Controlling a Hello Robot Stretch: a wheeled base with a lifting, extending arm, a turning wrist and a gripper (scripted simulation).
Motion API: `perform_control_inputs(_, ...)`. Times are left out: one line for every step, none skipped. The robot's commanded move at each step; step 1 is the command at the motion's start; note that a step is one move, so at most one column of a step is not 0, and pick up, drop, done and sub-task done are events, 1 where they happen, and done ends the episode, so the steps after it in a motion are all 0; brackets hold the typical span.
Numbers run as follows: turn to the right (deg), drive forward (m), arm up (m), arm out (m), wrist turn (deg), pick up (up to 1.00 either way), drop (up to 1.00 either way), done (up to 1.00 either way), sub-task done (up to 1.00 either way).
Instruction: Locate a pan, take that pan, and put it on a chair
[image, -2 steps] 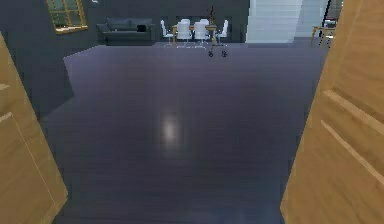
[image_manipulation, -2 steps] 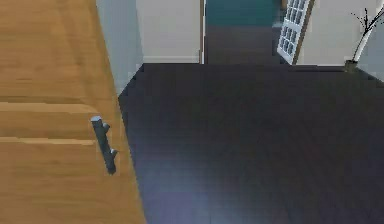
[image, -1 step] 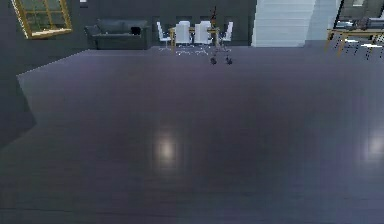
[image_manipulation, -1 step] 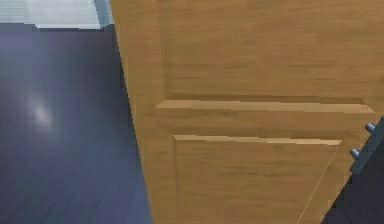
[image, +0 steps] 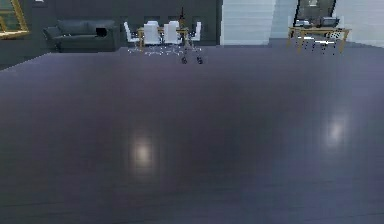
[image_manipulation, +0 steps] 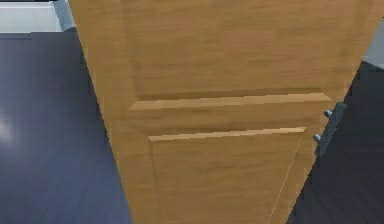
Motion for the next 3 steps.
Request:
perform_control_inputs(0.0,0.35,0.0,0.0,0.0,0.0,0.0,0.0,0.0)
perform_control_inputs(39.0,0.0,0.0,0.0,0.0,0.0,0.0,0.0,0.0)
perform_control_inputs(0.0,0.7,0.0,0.0,0.0,0.0,0.0,0.0,0.0)
